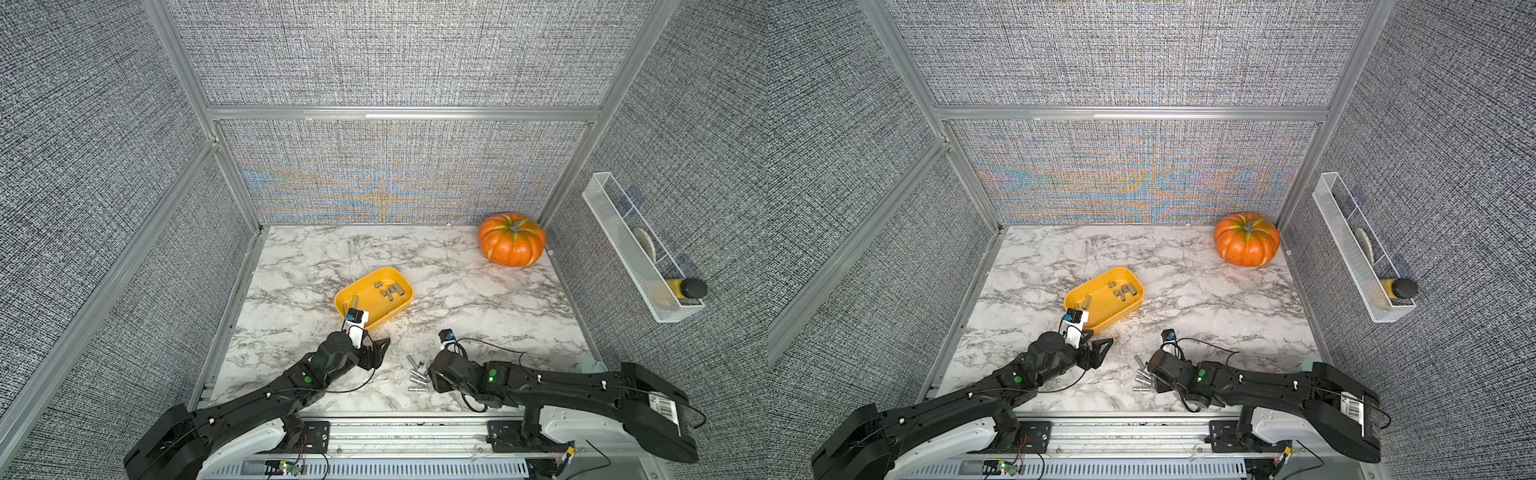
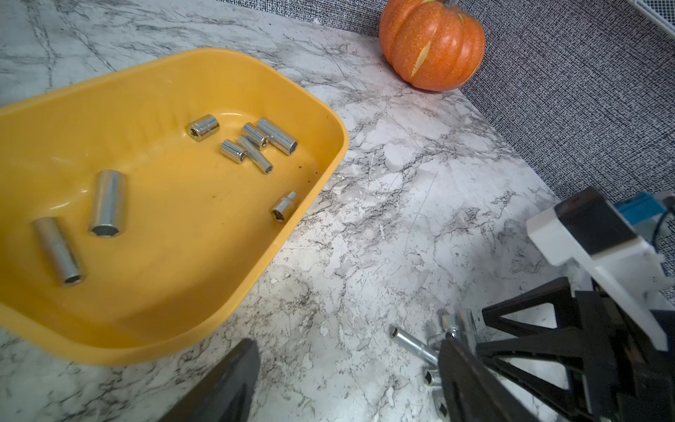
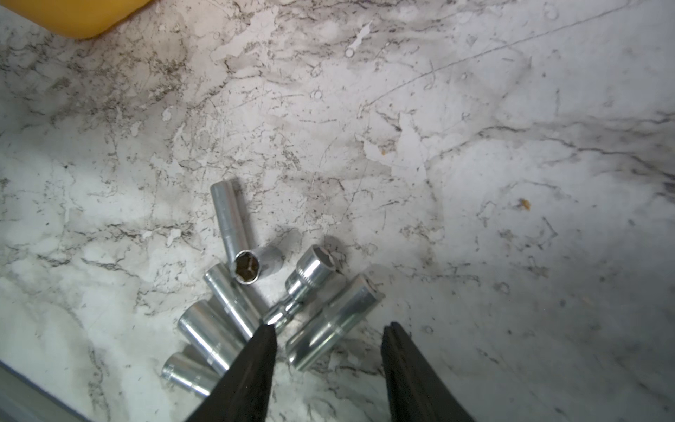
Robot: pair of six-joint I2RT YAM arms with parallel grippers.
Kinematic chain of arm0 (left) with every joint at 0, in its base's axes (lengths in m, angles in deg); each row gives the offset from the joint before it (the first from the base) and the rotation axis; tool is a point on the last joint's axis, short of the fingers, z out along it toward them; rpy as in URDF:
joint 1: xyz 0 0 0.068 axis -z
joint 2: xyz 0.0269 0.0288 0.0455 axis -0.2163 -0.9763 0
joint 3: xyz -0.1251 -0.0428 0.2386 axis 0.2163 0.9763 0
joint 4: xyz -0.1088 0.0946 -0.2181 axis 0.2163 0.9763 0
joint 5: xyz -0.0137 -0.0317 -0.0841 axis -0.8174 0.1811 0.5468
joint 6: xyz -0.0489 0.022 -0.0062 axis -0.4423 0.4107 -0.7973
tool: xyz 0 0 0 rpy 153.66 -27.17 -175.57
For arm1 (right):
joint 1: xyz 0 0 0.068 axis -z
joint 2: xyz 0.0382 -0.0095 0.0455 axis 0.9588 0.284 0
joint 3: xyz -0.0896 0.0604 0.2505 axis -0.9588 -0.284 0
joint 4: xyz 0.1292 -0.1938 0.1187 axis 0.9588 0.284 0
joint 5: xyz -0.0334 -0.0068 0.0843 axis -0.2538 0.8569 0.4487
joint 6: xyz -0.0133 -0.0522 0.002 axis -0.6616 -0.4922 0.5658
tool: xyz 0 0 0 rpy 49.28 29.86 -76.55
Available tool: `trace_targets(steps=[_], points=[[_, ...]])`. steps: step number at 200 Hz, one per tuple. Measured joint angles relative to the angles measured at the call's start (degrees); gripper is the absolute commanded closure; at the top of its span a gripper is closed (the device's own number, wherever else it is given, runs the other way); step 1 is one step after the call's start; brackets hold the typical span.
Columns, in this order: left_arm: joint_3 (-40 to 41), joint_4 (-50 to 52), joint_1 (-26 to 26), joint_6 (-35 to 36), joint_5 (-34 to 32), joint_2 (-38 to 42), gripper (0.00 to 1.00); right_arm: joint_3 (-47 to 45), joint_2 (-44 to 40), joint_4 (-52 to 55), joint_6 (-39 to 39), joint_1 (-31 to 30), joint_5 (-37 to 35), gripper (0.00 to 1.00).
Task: Put the socket on the desktop into the storage box
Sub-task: Pick up the socket head from the center of the board.
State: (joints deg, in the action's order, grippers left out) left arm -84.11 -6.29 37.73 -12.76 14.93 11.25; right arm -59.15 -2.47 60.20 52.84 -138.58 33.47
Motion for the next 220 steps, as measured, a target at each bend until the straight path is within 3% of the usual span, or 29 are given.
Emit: trace_targets(steps=[181, 220], points=[[0.00, 0.00, 0.07, 0.02, -0.17, -0.92, 0.18, -1.09, 2.40, -1.11, -0.07, 2.23, 0.39, 0.67], [0.00, 0.00, 0.11, 0.02, -0.17, -1.29, 0.18, -0.46, 4.13, -1.53, -0.35, 2.45, -0.90, 0.76]])
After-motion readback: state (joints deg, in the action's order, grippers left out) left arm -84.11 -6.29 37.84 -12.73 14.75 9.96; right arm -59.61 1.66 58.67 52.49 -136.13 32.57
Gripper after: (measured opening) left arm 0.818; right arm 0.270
